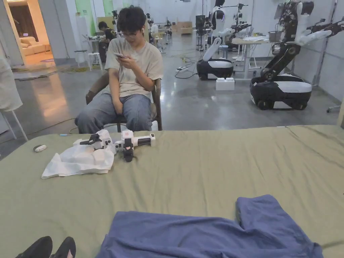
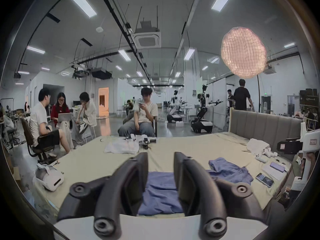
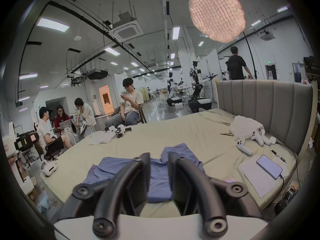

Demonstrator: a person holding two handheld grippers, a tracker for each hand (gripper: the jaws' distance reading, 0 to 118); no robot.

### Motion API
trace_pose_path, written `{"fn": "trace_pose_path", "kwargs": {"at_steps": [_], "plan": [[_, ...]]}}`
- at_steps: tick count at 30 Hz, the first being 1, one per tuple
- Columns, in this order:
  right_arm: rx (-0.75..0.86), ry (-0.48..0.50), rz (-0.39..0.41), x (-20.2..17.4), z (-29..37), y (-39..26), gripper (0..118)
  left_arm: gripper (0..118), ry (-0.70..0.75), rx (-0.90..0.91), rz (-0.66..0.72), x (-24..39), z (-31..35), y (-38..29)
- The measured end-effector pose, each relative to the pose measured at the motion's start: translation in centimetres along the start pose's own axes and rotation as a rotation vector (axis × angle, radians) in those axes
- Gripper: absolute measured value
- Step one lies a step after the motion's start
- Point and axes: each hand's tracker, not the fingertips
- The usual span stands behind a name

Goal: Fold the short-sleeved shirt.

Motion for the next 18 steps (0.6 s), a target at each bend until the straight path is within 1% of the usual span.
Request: {"fn": "trace_pose_path", "kwargs": {"at_steps": [1,2,4,8,13,16,18], "plan": [[0.011,-0.005,0.015,-0.5,0.2,0.1,3,18,-0.001,0.005,-0.002,0.2,0.6,0.2],[0.011,-0.006,0.037,-0.9,0.4,0.2,1,10,-0.005,0.011,-0.002,0.3,1.1,0.4],[0.016,0.004,0.068,-1.5,0.5,0.2,0,0,-0.010,0.014,0.016,0.2,1.5,0.3],[0.018,0.026,0.097,-2.3,0.3,0.0,0,0,-0.020,-0.001,0.036,0.0,1.9,0.1],[0.026,0.039,0.080,-2.2,-0.1,0.1,0,0,-0.022,-0.024,0.031,-0.4,1.3,-0.7],[0.012,0.044,0.072,-2.1,-0.7,-0.4,0,0,-0.032,-0.082,0.063,-1.3,-0.7,-1.9],[-0.010,0.047,0.067,-1.9,-1.1,-0.9,0,2,-0.035,-0.186,0.080,-2.4,-3.6,-4.0]]}}
